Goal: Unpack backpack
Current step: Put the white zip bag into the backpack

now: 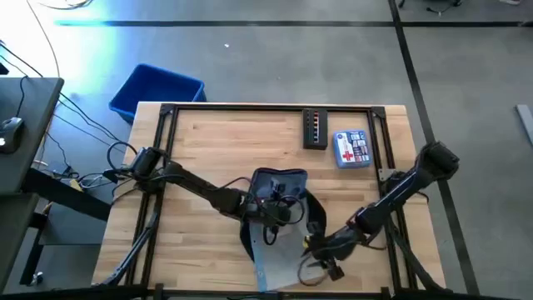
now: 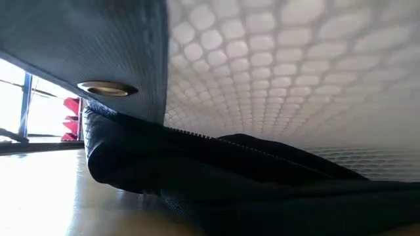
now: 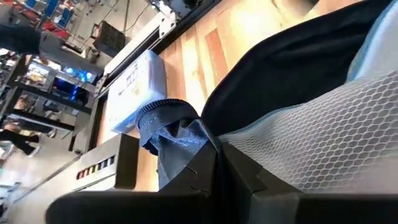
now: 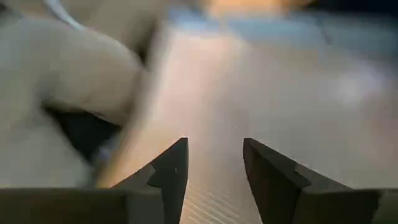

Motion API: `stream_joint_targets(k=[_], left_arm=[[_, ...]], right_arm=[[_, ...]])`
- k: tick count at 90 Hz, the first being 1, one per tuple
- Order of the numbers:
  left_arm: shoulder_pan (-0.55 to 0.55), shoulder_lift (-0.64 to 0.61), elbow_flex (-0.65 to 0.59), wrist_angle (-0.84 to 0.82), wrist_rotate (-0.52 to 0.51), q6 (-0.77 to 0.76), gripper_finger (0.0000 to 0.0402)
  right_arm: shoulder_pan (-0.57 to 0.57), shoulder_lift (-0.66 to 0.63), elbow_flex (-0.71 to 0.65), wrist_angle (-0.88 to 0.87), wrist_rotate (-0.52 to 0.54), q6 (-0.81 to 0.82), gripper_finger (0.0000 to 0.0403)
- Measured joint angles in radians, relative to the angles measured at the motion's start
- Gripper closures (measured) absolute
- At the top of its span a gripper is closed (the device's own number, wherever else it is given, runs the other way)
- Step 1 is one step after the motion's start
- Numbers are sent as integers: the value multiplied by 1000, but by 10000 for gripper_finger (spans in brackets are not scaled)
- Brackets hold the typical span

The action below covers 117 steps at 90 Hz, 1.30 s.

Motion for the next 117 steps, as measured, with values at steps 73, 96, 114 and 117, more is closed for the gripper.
stream_joint_targets(k=[73,96,114,117], left_arm=[[-55,-106,0,-162,89,-96,387],[-177,-210,1,-726,81,-555,350],[-141,-204,-76,-976,89,-767,330],[-130,-204,-94,-989,103,-764,325]], right_arm=[[-77,91,58,-46,534,38,285],[-25,91,80,-52,574,-21,285],[-28,91,80,-53,573,-11,285],[-28,91,80,-54,573,-6,285]])
